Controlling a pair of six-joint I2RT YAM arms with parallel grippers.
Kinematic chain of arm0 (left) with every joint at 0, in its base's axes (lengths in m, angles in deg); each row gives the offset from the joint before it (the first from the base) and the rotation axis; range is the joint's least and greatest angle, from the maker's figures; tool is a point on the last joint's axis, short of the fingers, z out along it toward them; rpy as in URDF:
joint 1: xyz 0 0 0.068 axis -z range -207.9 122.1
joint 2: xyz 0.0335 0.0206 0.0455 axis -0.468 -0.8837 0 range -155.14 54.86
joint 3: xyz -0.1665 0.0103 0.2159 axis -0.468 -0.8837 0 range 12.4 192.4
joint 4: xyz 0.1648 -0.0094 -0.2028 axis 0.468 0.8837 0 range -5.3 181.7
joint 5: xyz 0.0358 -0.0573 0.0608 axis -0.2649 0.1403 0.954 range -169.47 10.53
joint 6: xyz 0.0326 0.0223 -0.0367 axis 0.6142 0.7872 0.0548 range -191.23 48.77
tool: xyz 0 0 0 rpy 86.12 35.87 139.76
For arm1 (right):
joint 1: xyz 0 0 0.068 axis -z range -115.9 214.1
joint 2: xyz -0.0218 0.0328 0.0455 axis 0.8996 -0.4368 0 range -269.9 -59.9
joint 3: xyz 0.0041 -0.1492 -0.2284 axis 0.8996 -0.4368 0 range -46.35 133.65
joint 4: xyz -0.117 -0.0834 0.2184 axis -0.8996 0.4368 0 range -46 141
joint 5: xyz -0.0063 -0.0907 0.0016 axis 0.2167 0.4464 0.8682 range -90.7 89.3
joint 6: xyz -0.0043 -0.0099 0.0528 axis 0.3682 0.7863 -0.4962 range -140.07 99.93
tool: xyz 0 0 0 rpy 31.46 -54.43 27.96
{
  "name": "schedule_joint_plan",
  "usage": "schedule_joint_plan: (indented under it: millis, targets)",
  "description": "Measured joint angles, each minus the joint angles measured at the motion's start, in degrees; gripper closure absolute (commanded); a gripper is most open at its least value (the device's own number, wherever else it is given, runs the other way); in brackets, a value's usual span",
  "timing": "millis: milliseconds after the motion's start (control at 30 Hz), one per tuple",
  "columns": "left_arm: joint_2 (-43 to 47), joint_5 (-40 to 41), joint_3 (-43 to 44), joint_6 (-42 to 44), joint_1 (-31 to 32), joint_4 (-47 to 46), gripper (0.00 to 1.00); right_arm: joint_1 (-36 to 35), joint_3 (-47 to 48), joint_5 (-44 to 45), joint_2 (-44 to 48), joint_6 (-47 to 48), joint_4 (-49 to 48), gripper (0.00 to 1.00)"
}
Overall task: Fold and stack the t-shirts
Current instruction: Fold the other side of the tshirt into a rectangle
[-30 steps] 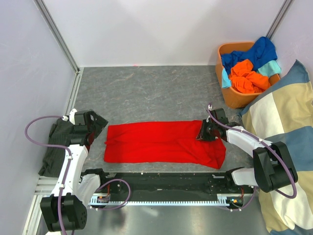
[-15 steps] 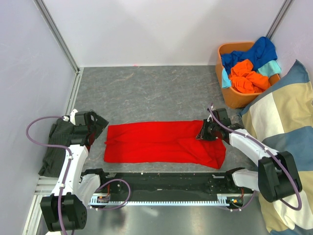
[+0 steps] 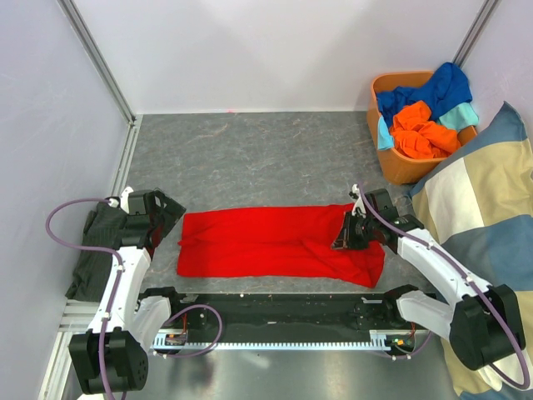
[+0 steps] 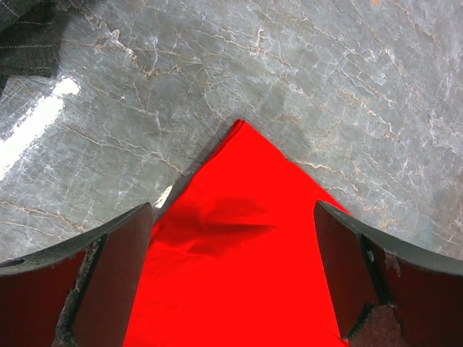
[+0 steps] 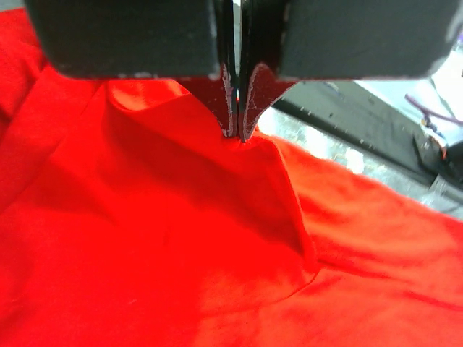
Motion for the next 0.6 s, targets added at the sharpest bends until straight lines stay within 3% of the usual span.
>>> schedule_joint_plan:
  millis: [600]
  targets:
    - [-0.02, -1.27, -0.46, -0.02, 0.0, -0.17, 0.0, -10.1, -2.73, -3.76, 0.79, -6.73, -3.02, 0.94]
